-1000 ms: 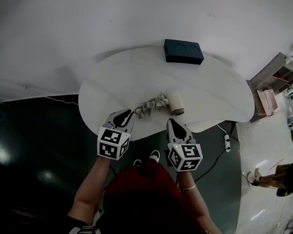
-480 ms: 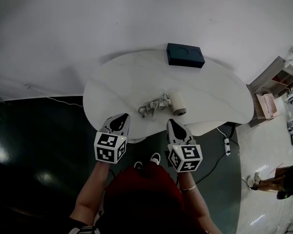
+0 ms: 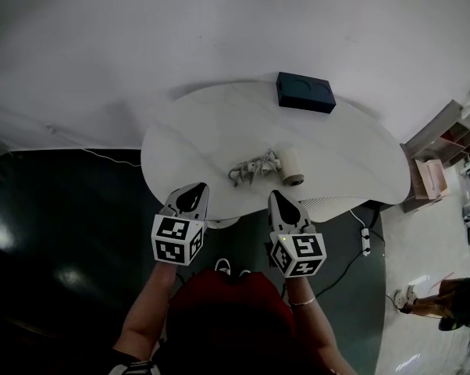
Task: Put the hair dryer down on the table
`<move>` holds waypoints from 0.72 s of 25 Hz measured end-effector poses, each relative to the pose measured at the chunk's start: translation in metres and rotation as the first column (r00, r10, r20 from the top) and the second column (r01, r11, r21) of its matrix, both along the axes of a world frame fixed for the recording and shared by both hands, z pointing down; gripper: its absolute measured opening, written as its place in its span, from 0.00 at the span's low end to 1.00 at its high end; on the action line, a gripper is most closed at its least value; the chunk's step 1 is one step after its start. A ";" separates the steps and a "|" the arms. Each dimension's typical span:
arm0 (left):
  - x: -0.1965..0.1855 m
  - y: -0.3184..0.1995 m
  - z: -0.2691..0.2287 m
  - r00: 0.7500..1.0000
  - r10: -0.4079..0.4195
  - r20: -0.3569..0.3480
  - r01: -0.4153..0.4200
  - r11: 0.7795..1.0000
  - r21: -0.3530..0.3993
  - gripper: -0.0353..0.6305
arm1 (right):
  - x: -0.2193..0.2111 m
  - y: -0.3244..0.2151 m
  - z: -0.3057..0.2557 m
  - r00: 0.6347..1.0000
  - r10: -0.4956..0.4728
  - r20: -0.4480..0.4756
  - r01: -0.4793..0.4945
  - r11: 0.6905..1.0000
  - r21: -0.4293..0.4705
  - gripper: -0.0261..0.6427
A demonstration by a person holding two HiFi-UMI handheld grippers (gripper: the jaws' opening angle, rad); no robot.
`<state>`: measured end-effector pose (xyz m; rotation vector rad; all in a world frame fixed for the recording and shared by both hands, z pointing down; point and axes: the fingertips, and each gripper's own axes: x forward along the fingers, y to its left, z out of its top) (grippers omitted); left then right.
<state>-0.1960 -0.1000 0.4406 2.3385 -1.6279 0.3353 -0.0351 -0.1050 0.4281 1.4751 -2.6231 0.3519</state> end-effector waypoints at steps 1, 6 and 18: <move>-0.001 0.001 0.000 1.000 -0.007 0.000 0.007 1.000 0.002 0.10 | -0.001 0.000 0.000 1.000 -0.005 -0.001 0.005 1.000 0.002 0.06; -0.002 0.008 -0.001 0.999 -0.043 -0.005 0.043 0.999 0.008 0.10 | 0.000 0.003 -0.001 1.000 -0.022 -0.007 0.022 1.000 0.013 0.06; 0.010 0.036 -0.010 0.995 -0.100 -0.004 0.100 0.995 0.029 0.10 | 0.018 0.024 -0.007 0.998 -0.056 -0.003 0.056 0.998 0.033 0.06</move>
